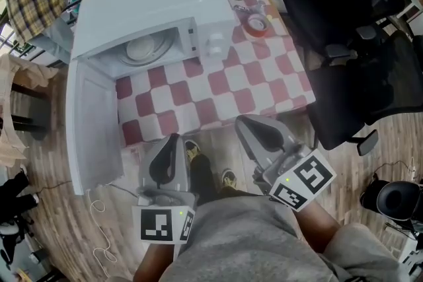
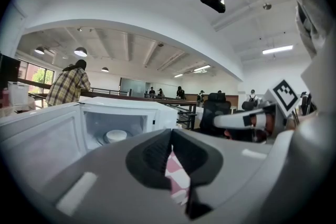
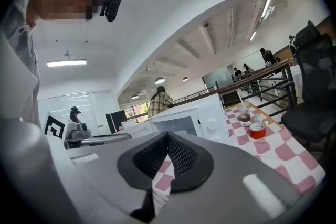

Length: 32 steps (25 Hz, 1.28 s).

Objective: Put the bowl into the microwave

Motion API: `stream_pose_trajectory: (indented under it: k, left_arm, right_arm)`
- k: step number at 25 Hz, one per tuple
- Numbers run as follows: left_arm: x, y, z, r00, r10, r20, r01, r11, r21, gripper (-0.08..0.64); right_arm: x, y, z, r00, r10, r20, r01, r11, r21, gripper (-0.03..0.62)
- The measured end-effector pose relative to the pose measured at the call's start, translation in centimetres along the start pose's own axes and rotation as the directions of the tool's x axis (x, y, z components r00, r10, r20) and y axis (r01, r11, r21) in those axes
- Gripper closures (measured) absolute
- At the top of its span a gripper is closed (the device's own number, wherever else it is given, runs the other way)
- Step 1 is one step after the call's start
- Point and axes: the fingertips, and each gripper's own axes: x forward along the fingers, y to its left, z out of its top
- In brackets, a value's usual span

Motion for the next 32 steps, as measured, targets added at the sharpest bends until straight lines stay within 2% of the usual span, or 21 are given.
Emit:
stream_pose_trajectory:
  k: [8,16,26,32]
  left_arm:
    - [-4.4,-3.6,0.8,0.999,0.032,0.032,-0.033,0.999,0.019,0.548]
    - [-7.3,-7.4,1.2,0.998,0.020,0.053,-0.023,0.999,0.041,0.548]
    - [-10.0,-8.8,1.1,0.997,0.035,0.072,-0.037,0.999,0.030,0.548]
    - [-10.0,-8.9,1.0,0.997,0.028,0.069,-0.030,0.999,0.026,0.548]
  right_arm:
    - [-5.8,0.4,0.1,1.000,0.001,0.020,0.000,1.000,-0.021,0.592]
    - [-10.5,0.7,0.1,0.999,-0.026,0.039,0.027,0.999,-0.038,0.592]
    - [-12.5,2.1,-0.7,0.999,-0.016,0.033,0.017,0.999,-0.044,0.592]
    - [-12.5,2.2,-0.9,1.000,-0.024,0.002,0.024,0.997,-0.079,0.592]
